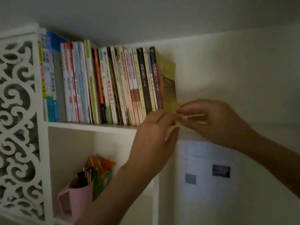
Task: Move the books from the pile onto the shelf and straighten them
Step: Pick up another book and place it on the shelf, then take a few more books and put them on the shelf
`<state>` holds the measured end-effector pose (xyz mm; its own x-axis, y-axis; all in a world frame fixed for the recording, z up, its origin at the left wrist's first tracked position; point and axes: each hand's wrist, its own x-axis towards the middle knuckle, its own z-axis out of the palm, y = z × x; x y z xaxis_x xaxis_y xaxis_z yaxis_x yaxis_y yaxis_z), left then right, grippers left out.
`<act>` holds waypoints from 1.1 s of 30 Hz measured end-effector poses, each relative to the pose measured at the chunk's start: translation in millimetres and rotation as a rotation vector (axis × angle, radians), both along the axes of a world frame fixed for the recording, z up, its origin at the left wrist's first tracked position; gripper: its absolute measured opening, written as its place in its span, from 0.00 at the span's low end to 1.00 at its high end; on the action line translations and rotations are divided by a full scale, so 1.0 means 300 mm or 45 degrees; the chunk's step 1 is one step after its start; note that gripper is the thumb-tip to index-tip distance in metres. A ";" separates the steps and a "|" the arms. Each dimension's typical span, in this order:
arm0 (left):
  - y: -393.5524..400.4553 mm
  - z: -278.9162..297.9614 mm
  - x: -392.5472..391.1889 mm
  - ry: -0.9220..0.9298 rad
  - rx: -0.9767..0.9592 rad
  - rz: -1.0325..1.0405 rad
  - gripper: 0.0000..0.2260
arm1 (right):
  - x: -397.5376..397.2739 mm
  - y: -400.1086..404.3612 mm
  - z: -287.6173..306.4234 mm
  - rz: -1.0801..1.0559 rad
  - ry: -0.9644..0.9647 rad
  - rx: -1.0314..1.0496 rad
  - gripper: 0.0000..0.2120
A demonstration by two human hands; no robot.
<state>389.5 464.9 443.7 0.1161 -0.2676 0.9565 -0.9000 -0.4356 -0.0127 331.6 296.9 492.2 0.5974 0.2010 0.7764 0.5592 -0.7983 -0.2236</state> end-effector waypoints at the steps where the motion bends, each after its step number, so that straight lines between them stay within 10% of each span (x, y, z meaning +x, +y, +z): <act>1: -0.023 -0.044 -0.051 0.131 0.039 -0.131 0.08 | -0.094 -0.010 -0.044 -0.017 -0.069 0.028 0.09; 11: -0.645 -0.936 -0.351 1.179 1.050 -0.638 0.09 | -0.694 -0.519 -1.074 -0.988 0.952 0.415 0.06; 19: -1.122 -1.474 -0.926 1.480 1.737 -0.854 0.22 | -1.451 -0.769 -1.653 -1.466 1.350 1.036 0.09; 33: -1.566 -1.877 -1.340 1.641 1.707 -0.505 0.27 | -1.835 -1.111 -1.987 -1.835 1.194 1.466 0.21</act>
<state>-12.5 -4.9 -119.5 0.2433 -0.8425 -0.4806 -0.6679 -0.5048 0.5469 -219.0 -36.4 -104.0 0.0498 -0.9195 -0.3899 -0.7582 0.2193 -0.6140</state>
